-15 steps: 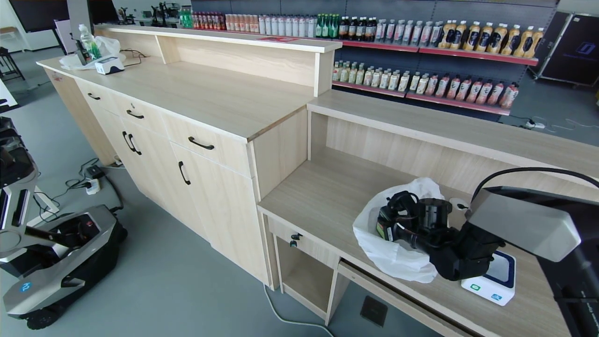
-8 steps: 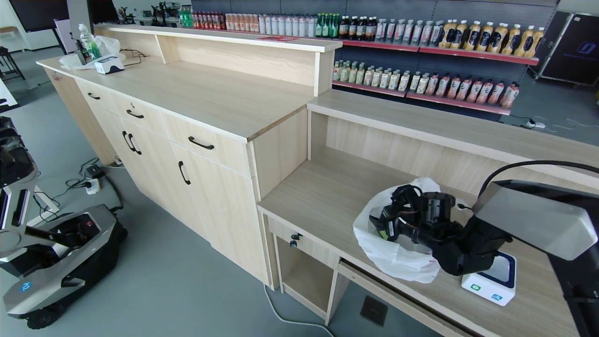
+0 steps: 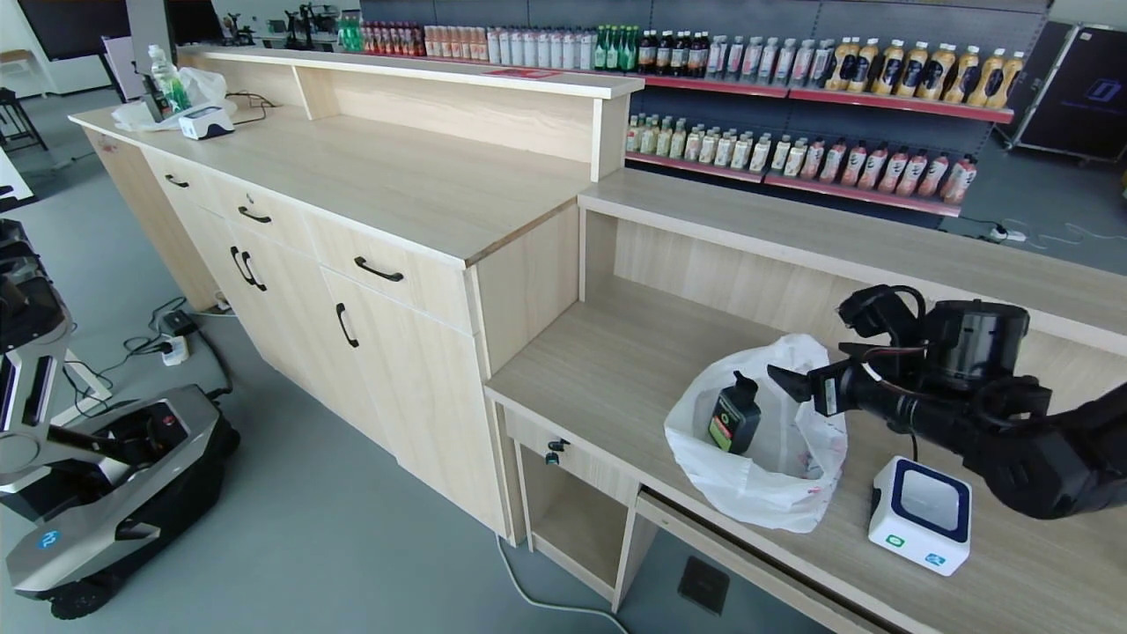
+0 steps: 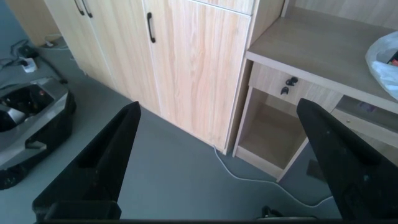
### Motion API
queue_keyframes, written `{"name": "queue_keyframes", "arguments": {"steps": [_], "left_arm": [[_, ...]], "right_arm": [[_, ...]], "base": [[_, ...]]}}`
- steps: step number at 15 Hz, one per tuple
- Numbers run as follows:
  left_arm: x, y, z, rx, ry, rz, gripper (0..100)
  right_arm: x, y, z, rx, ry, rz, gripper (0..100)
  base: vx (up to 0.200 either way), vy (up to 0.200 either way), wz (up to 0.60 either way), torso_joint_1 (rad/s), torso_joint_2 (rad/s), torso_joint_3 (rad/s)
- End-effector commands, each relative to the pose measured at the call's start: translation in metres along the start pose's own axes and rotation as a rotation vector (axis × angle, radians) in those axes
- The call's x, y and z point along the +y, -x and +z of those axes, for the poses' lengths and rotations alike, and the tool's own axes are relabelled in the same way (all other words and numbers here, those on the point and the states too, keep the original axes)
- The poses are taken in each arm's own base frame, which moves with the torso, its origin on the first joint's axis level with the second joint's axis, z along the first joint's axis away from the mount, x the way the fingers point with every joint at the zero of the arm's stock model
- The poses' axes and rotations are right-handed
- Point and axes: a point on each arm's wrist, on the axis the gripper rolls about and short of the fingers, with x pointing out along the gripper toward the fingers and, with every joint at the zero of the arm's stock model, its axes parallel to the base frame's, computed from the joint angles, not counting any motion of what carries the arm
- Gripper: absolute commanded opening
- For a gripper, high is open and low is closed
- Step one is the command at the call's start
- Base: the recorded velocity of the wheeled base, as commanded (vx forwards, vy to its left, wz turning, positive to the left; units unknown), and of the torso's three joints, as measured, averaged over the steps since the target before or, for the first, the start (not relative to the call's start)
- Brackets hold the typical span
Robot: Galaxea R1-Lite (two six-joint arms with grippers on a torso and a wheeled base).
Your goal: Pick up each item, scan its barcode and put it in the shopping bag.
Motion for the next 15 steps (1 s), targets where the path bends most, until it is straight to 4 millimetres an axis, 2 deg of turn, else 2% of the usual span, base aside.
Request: {"name": "queue_keyframes", "arguments": {"steps": [1,2,4,7,8,9,10,13,15], "left_arm": [[0.000,0.000,0.000,0.002,0.000,0.000,100],[0.000,0.000,0.000,0.002,0.000,0.000,100],[0.000,0.000,0.000,0.000,0.000,0.000,100],[0.000,0.000,0.000,0.002,0.000,0.000,100],[0.000,0.000,0.000,0.000,0.000,0.000,100],[0.000,0.000,0.000,0.002,0.000,0.000,100],[0.000,0.000,0.000,0.002,0.000,0.000,100],[0.000,0.000,0.000,0.002,0.000,0.000,100],[0.000,0.000,0.000,0.000,0.000,0.000,100]], "right_arm": [[-0.041,0.125,0.016,0.022,0.110,-0.196,100],[-0.051,0.148,0.017,0.048,0.099,-0.268,100],[-0.070,0.182,0.010,0.131,0.050,-0.412,100],[-0.089,0.208,-0.018,0.334,-0.055,-0.572,100],[-0.093,0.211,-0.024,0.374,-0.074,-0.603,100],[-0.106,0.211,-0.041,0.462,-0.125,-0.643,100],[-0.114,0.205,-0.048,0.481,-0.138,-0.648,100],[-0.141,0.183,-0.062,0.416,-0.128,-0.691,100],[-0.154,0.172,-0.082,0.387,-0.235,-0.650,100]], "base": [[0.000,0.000,-0.60,0.002,0.00,0.007],[0.000,0.000,-0.60,-0.007,0.00,0.002],[0.000,0.000,-0.60,0.000,0.00,0.007],[0.000,0.000,-0.60,0.002,0.00,0.004],[0.000,0.000,-0.60,-0.002,0.00,0.002],[0.000,0.000,-0.60,0.002,0.00,0.002],[0.000,0.000,-0.60,0.002,0.01,-0.002],[0.000,0.000,-0.60,0.001,0.00,0.007],[0.000,0.000,0.00,0.000,0.00,0.000]]}}
